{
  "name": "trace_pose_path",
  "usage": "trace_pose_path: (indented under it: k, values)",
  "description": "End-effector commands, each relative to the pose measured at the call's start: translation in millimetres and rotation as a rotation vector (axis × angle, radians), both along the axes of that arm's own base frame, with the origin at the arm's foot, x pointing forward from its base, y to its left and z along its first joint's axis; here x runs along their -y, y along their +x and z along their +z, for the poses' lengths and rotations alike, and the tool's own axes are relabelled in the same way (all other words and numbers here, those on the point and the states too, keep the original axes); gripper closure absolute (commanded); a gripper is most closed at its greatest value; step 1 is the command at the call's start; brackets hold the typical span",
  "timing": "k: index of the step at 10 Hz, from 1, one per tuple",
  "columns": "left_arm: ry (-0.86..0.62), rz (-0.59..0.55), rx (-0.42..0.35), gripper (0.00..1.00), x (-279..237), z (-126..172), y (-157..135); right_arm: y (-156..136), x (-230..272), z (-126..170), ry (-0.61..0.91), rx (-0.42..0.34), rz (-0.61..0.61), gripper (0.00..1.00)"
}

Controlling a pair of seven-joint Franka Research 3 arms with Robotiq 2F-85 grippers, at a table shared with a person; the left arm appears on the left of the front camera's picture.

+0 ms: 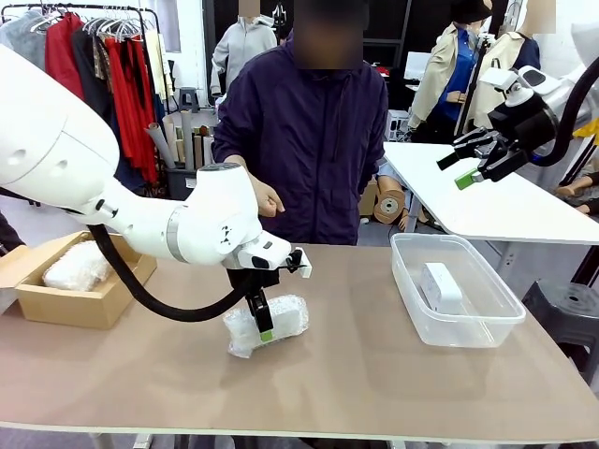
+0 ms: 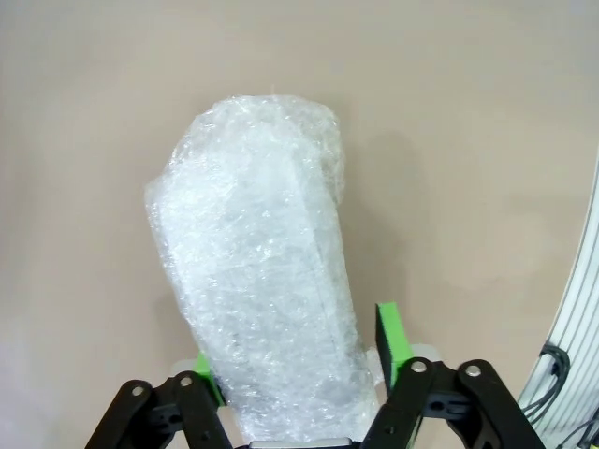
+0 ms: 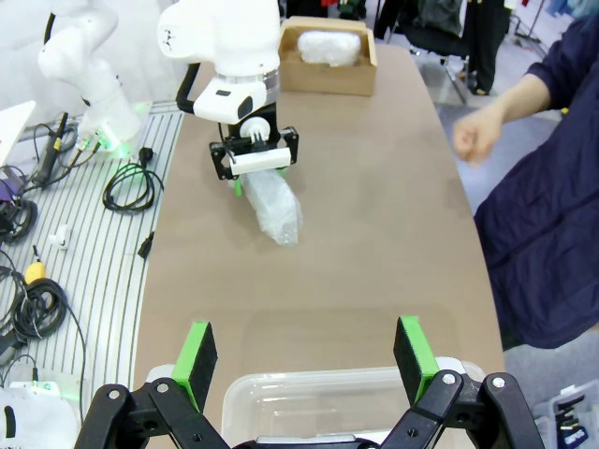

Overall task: Separate and place wrapped and unwrapped clocks.
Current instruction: Pick up the Digital clock indicated by the person.

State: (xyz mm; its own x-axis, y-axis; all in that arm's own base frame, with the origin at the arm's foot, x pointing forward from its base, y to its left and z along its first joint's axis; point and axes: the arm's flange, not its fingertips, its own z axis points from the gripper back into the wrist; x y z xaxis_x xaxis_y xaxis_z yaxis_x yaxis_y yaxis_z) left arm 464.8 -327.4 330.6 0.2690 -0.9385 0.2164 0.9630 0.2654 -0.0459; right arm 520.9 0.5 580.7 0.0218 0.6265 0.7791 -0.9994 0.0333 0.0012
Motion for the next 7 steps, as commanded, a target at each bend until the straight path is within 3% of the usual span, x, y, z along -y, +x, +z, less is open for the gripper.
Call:
trace_pose_path:
  k: [1,2,7]
  values:
    - [-0.021,-0.011,0.01,0.77,-9,3,-6,-5,0,-2,-0.006,0.009,0.007,0.0]
    - [-0.028,-0.005,0.011,0.96,-7,4,-9,-5,0,-2,-0.006,0.009,0.007,0.0]
    - [-0.034,-0.045,0.051,1.0,2,26,-8,-5,0,-2,-0.006,0.009,0.007,0.0]
